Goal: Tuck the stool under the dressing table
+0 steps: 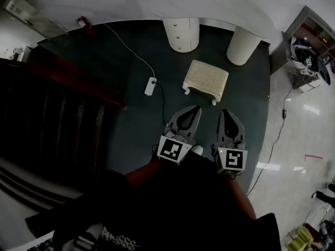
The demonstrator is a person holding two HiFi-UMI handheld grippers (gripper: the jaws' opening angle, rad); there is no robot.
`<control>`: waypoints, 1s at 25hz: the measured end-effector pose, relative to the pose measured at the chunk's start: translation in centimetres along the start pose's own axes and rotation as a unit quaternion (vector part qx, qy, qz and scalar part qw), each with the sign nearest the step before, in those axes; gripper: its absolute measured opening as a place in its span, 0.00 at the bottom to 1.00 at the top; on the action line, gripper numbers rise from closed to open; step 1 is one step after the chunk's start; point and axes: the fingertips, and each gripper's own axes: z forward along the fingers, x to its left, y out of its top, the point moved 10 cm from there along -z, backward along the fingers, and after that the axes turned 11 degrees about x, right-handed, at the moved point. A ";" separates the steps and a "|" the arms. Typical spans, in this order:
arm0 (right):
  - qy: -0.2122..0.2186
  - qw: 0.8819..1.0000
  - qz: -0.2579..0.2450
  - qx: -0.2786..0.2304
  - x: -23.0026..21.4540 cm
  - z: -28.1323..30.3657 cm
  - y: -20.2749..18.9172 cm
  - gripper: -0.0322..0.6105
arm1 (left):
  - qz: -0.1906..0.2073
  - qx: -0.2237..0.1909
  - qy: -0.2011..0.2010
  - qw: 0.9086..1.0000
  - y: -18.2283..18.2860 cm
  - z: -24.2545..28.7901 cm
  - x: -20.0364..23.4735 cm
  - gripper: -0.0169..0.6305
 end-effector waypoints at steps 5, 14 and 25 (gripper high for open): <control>0.001 1.000 -0.009 -0.011 -0.2 -1.3 -0.9 0.11 | -0.004 0.001 0.003 1.000 -1.1 -0.7 -0.9 0.05; 0.013 0.999 0.020 0.023 -1.3 -0.7 -3.3 0.11 | -0.016 0.052 -0.001 0.998 -3.6 0.0 0.0 0.05; -0.012 0.997 0.014 0.069 -5.3 6.1 -4.2 0.11 | -0.021 0.078 -0.003 0.997 -4.9 6.3 6.4 0.05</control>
